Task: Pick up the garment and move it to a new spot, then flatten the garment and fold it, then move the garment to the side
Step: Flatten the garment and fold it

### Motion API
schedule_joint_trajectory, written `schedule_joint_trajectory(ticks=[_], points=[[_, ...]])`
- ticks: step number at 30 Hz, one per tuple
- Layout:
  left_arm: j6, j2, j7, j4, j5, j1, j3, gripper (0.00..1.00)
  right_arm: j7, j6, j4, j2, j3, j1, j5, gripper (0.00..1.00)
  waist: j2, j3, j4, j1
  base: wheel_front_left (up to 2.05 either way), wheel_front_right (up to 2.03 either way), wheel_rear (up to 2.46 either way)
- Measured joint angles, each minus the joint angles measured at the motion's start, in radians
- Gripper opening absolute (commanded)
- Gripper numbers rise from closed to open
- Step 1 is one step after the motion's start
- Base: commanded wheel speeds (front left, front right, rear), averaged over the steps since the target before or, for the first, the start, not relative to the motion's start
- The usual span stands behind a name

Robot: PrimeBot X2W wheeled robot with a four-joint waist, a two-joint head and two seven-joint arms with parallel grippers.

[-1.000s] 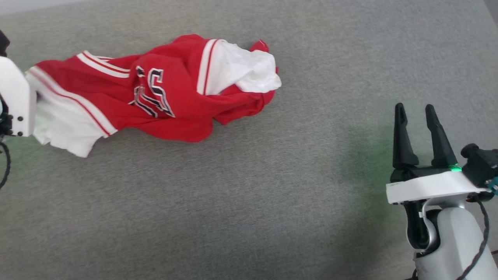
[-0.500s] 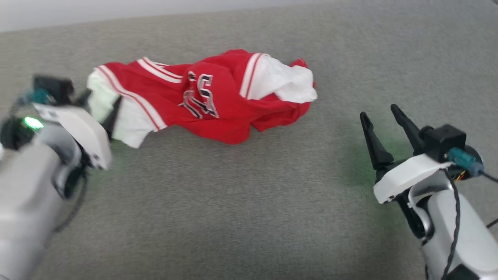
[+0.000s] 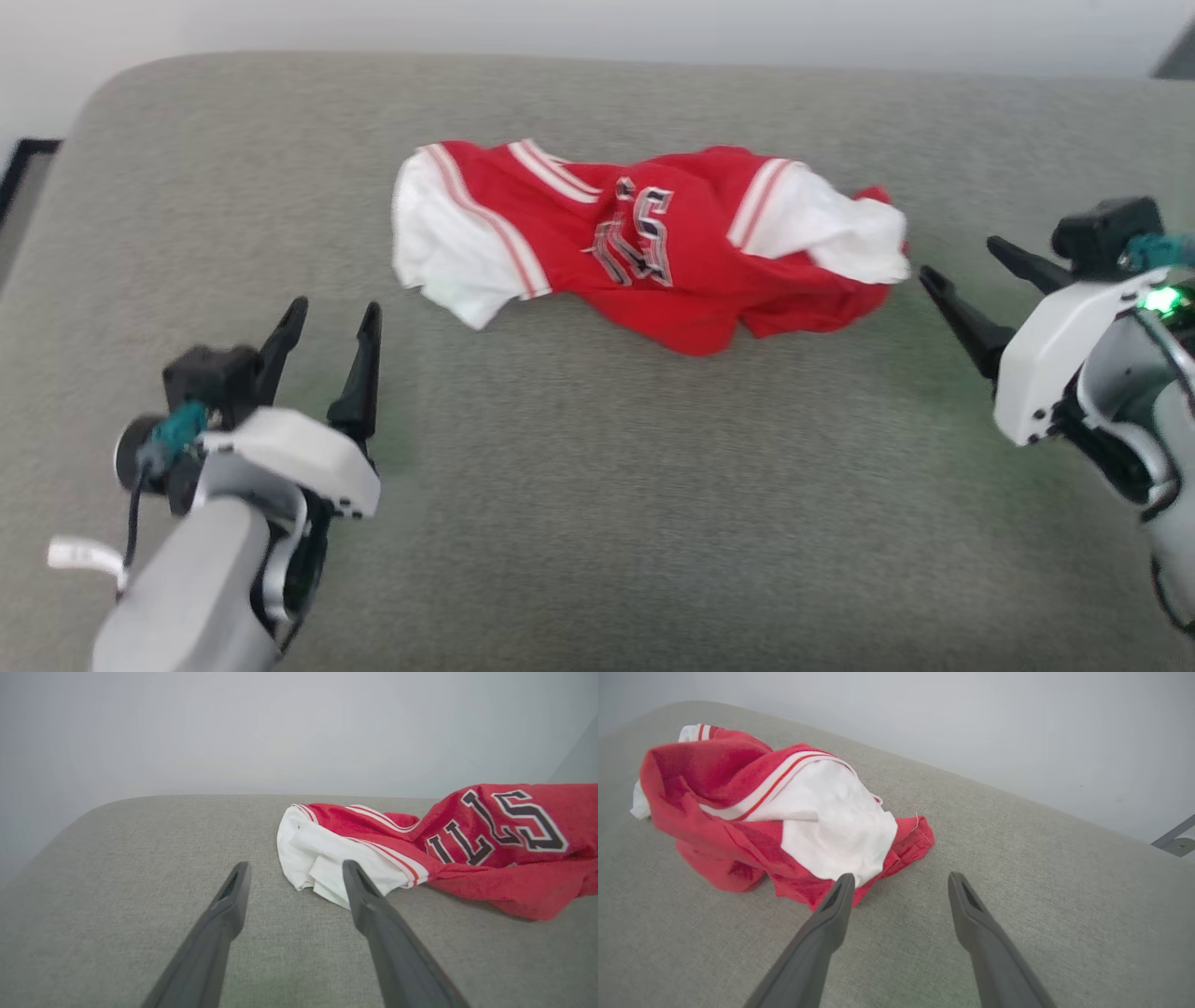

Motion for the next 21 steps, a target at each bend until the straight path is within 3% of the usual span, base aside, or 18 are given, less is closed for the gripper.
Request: schedule_joint_trajectory(ticks=[3, 9, 15, 21], points=[[0.020, -0.033, 0.000, -0.106, 0.103, 0.105, 0.102, 1.00, 0.095, 0.000, 0.003, -0.043, 0.029, -0.031, 0.086, 1.00, 0.0000, -0.004, 0.042, 0.0000, 0.00, 0.00, 0.00], [0.019, -0.107, 0.000, -0.292, 0.288, 0.259, 0.261, 1.00, 0.257, 0.000, 0.028, -0.113, 0.081, -0.101, 0.217, 1.00, 0.0000, 0.000, 0.107, 0.0000, 0.00, 0.00, 0.00], [-0.026, -0.190, 0.000, -0.383, 0.406, 0.364, 0.345, 1.00, 0.350, 0.000, 0.071, -0.139, 0.115, -0.165, 0.286, 1.00, 0.0000, 0.023, 0.137, 0.0000, 0.00, 0.00, 0.00], [-0.080, -0.258, 0.000, -0.421, 0.456, 0.399, 0.416, 1.00, 0.398, 0.000, 0.093, -0.144, 0.125, -0.209, 0.331, 1.00, 0.0000, 0.049, 0.142, 0.0000, 0.00, 0.00, 0.00]])
